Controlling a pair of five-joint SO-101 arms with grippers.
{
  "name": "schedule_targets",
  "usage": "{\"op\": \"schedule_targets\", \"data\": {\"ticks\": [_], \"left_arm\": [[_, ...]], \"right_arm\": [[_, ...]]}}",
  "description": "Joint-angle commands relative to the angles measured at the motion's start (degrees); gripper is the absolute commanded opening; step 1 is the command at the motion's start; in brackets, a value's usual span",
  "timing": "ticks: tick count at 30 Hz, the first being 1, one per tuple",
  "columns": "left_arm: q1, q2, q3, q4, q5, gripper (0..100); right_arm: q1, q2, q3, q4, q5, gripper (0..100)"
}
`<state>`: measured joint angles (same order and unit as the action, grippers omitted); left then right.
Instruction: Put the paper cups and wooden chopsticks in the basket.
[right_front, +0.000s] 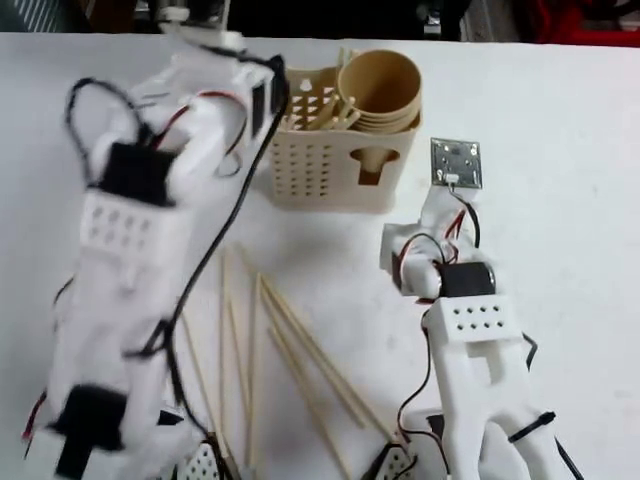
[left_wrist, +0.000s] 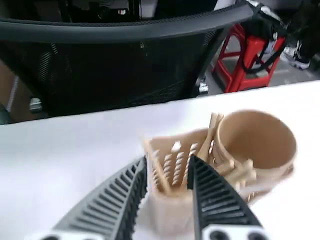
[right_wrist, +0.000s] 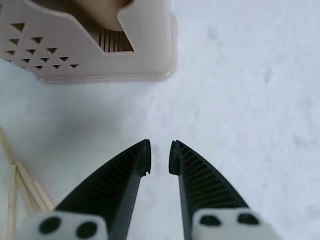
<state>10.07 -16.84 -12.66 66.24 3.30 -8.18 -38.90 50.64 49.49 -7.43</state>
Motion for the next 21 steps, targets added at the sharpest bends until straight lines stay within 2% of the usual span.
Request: {"op": "schedule_targets", "data": {"ticks": [1, 7, 14, 17, 21], "left_arm": [[-1.71, -9.54, -0.44, 7.12, -1.93, 14], [-8.75, -16.22, -0.35, 17.23, -4.22, 14], [-18.07, -18.33, -0.18, 31.47, -4.31, 14], [-21.14, -18.59, 4.13, 31.12, -4.31, 14], [-23.6, -18.59, 13.63, 25.67, -4.31, 14]], "right_arm": [[-0.13, -1.89, -0.79, -0.22, 3.25, 7.7], [-5.85, -9.01, -4.48, 13.23, 10.46, 7.7], [-21.85, -11.47, -9.85, 29.14, 12.66, 7.7], [-28.26, -8.31, -10.81, 29.14, 12.57, 8.3], [-34.77, -1.1, -11.52, 29.14, 10.02, 17.2]]}}
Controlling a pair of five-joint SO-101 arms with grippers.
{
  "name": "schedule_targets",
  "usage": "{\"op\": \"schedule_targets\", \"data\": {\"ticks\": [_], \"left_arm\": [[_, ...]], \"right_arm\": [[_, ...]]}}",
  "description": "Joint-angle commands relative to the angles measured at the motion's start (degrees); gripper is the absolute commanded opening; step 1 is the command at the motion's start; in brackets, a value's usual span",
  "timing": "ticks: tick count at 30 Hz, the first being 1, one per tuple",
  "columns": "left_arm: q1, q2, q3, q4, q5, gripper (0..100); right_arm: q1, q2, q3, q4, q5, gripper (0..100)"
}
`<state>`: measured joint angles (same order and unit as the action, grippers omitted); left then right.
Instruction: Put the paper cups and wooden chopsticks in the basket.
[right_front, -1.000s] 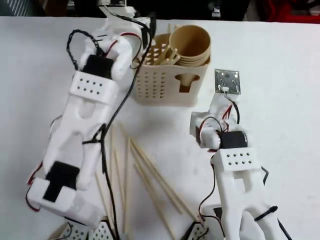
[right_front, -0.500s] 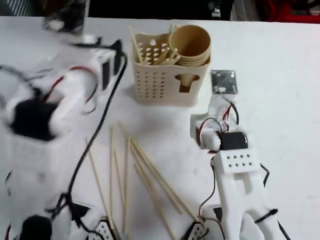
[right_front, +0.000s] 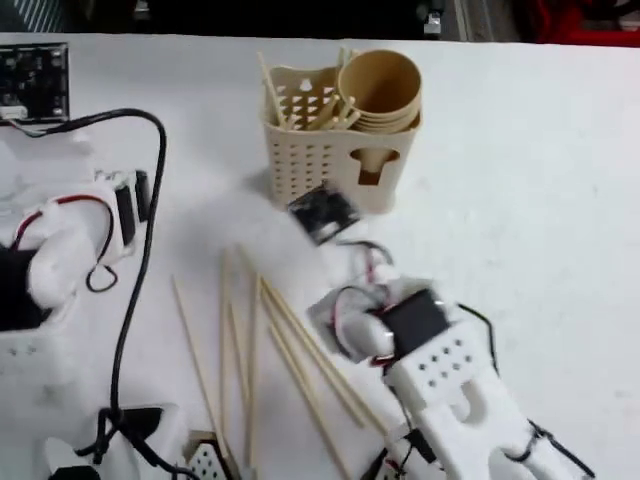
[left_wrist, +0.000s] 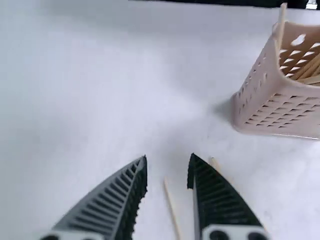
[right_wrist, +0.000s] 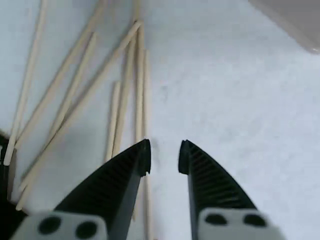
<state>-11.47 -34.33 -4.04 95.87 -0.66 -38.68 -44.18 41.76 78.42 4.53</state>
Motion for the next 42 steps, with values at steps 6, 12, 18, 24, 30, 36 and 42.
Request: {"op": "schedule_targets", "data": {"ticks": [6, 12, 18, 24, 30, 36, 42], "left_arm": [[-4.88, -1.1, 20.13, -13.98, -0.26, 14], [-5.41, -1.1, 29.98, -22.15, -0.09, 14], [-5.41, -1.1, 35.34, -24.53, 0.09, 14], [-5.41, -1.1, 36.48, -24.53, 0.09, 14], [-5.41, -1.1, 36.57, -24.53, 0.09, 14], [-5.41, -1.1, 37.71, -24.79, 0.09, 14], [-5.41, -1.19, 38.95, -26.81, 0.09, 14]], "right_arm": [[-10.86, 17.1, -2.46, -6.11, -4.22, 20.8], [-12.18, 27.82, -2.37, -13.41, -3.78, 20.8], [-10.95, 33.71, -2.37, -16.75, -3.78, 20.8], [-9.71, 36.7, -2.29, -18.77, -3.69, 20.8], [-9.54, 43.74, -2.37, -22.81, -3.69, 20.7], [-9.45, 46.64, -2.64, -23.52, 2.11, 5.8], [-9.45, 45.58, -2.9, -23.52, 2.81, 1.8]]}}
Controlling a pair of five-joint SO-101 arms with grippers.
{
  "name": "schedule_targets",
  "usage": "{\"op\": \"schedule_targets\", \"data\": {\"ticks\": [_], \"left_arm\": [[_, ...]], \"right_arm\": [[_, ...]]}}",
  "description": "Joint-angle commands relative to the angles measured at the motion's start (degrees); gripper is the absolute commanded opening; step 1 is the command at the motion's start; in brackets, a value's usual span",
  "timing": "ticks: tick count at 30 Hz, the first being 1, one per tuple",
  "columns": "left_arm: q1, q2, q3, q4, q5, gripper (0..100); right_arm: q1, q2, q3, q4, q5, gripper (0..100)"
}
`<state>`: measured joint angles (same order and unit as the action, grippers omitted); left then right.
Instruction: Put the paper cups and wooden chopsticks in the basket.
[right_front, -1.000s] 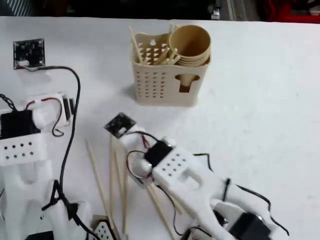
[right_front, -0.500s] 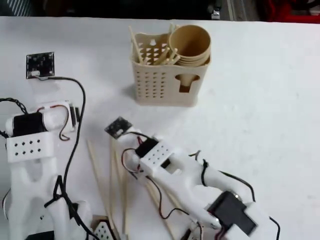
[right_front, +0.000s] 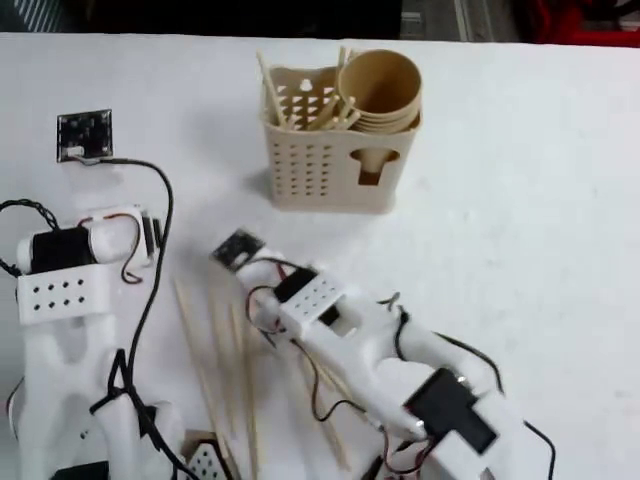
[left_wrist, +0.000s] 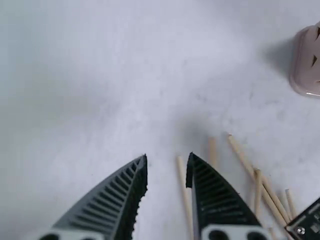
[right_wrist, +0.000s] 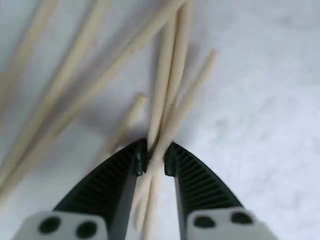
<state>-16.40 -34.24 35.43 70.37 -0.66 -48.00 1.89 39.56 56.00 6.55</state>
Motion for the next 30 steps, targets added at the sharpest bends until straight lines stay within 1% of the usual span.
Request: {"op": "schedule_targets", "data": {"ticks": [1, 4, 8, 14, 20, 24, 30], "left_arm": [[-0.48, -1.54, -0.7, -1.32, 0.09, 14], [-0.48, -6.55, -0.18, -0.97, 0.09, 14], [-0.22, -18.51, 1.85, 1.14, -0.09, 14], [-0.13, -37.67, 12.04, 0.53, -0.26, 14], [-0.13, -49.45, 22.15, -2.81, -0.18, 14], [-0.13, -52.09, 25.14, -3.08, 0.0, 14], [-0.13, -52.09, 26.02, -3.08, 0.0, 14]], "right_arm": [[-0.13, -1.54, -1.14, -0.66, 0.79, 1.6], [0.57, -6.37, -2.37, 1.27, 0.79, 1.7], [1.36, -14.55, -3.96, 5.32, 0.79, 1.7], [1.45, -27.65, -3.96, 8.57, 0.7, 1.7], [1.19, -37.49, -3.96, 8.31, 0.7, 1.7], [1.19, -36.7, -3.52, 8.13, 0.7, 1.7], [1.1, -25.19, -3.6, 2.15, 0.97, 2.1]]}}
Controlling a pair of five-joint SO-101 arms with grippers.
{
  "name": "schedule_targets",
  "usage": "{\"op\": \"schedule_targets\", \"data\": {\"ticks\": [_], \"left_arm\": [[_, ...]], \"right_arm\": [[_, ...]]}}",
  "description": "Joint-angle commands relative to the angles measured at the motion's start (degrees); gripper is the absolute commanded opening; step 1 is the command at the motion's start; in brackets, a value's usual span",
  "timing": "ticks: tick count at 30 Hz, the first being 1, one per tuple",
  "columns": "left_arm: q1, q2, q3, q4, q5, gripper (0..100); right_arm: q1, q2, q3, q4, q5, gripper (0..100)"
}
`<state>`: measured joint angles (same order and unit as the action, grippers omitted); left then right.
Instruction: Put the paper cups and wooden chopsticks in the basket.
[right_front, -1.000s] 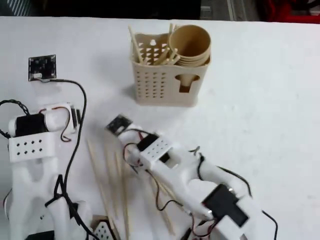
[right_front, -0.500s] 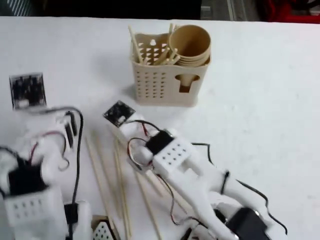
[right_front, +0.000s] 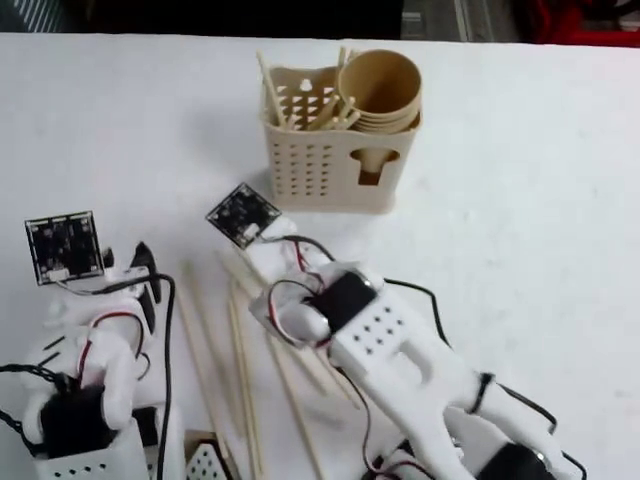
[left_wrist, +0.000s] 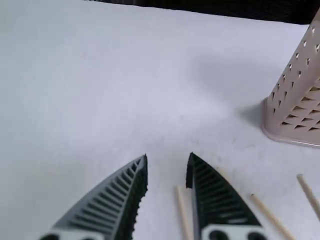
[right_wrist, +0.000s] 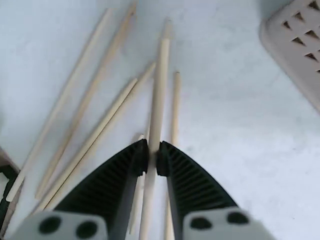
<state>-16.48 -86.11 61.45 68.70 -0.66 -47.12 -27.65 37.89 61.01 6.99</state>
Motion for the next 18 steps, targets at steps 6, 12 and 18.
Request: {"op": "schedule_targets", "data": {"ticks": [6, 12, 18], "left_arm": [[-0.04, -0.4, 5.01, -4.75, -0.18, 14], [-0.22, -0.48, 6.07, -5.8, -0.18, 14], [-0.31, -0.48, 6.15, -4.84, -0.18, 14]], "right_arm": [[0.22, 16.31, -2.29, -7.08, 0.7, 9.3], [0.04, 17.36, -2.37, -5.76, 0.18, 20.2], [-2.77, 19.56, -3.96, -6.81, -3.87, 21.8]]}}
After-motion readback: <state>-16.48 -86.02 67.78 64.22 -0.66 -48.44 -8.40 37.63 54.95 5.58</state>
